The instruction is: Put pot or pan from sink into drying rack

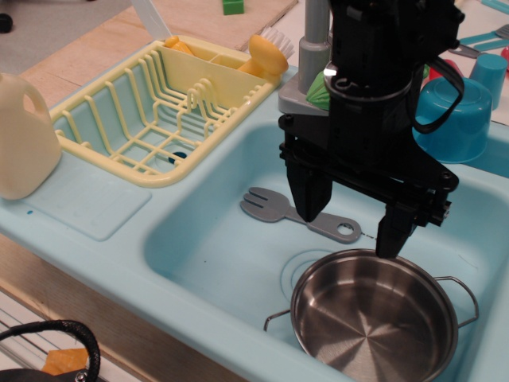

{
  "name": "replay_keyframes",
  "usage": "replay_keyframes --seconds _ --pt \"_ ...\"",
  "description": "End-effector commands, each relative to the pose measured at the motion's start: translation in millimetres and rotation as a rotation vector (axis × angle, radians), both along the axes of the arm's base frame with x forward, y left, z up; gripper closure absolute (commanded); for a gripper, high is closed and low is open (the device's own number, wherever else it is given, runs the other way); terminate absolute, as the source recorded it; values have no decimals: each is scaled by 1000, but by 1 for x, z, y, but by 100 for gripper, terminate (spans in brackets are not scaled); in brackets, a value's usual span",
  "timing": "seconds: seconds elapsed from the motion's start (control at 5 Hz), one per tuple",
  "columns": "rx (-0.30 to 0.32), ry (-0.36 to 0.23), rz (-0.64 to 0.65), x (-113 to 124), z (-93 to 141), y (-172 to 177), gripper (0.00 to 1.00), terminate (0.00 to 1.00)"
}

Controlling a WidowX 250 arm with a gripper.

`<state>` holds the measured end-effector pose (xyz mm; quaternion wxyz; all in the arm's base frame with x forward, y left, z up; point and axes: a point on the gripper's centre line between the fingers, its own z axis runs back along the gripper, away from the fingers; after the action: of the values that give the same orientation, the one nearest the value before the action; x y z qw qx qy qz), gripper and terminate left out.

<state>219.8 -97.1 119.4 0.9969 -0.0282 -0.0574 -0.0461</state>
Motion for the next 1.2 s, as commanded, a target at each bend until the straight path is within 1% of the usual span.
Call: replay_keyframes --seconds 0.0,0.4,0.6,1.0 --pt "0 0 0 0 0 0 0 0" --pt "-25 3 17 1 -20 3 0 0" --pt "-54 5 7 3 -30 4 0 0" --pt "-110 6 13 -1 -47 3 0 0"
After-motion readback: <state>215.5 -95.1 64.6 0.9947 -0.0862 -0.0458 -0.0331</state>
